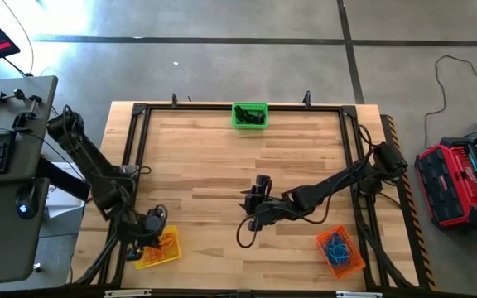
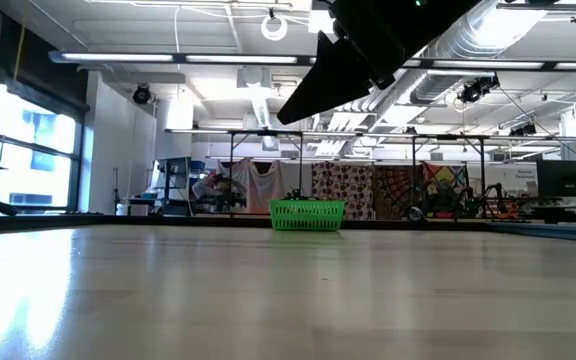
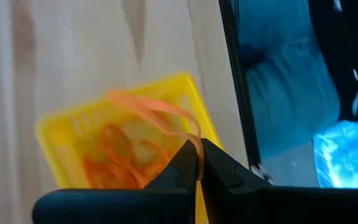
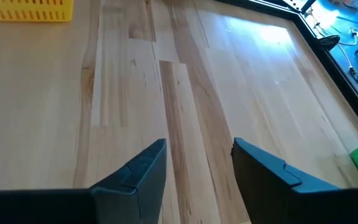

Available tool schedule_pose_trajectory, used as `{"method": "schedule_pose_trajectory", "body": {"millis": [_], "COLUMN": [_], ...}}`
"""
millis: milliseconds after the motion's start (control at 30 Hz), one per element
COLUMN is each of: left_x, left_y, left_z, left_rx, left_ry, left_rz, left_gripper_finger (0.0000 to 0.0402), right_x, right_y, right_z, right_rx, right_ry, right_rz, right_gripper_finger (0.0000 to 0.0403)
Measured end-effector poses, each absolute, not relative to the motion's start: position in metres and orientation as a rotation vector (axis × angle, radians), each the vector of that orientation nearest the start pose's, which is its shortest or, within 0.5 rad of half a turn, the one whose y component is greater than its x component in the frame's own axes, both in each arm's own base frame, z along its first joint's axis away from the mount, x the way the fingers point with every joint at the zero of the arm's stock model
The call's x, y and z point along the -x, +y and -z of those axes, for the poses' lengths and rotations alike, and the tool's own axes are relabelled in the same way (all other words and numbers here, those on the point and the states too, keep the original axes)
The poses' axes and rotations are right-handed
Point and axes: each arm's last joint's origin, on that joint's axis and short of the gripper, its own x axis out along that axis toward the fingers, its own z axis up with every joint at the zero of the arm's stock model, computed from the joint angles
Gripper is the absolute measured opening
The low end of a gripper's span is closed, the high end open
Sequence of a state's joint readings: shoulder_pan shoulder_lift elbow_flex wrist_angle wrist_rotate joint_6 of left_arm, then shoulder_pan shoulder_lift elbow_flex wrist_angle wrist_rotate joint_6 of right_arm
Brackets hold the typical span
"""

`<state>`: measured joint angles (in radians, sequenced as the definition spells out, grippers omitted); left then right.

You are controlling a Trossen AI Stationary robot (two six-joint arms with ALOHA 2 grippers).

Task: Sort rubber bands into baskets
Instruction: Put the orange rubber band into the yellow bin

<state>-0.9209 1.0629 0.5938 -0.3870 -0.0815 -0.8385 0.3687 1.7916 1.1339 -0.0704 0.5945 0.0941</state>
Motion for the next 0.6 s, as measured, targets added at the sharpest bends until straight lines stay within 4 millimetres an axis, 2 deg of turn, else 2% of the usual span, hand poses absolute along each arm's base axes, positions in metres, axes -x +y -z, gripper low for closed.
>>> {"method": "schedule_pose_trajectory", "body": {"millis": [233,367,600], "left_x": [-0.111,-0.110,-0.111], "left_y": [-0.171,-0.172,-0.172], "left_z": [-0.191,-0.184,-0.181], "left_rx": [0.363,0.397,0.380], "left_ry": [1.150,1.194,1.210], "left_rz": [0.354,0.289,0.272], "left_gripper_finger": [0.0000,0.0000,0.0010], "right_x": [-0.358,-0.359,-0.361], "right_y": [0.118,0.115,0.110], "right_z": [-0.198,-0.198,-0.198], "right_rx": [0.246,0.251,0.243], "right_ry": [0.635,0.638,0.640], "right_rz": [0.251,0.257,0.269], "right_gripper_finger": [0.0171,0.0172,0.0171]}}
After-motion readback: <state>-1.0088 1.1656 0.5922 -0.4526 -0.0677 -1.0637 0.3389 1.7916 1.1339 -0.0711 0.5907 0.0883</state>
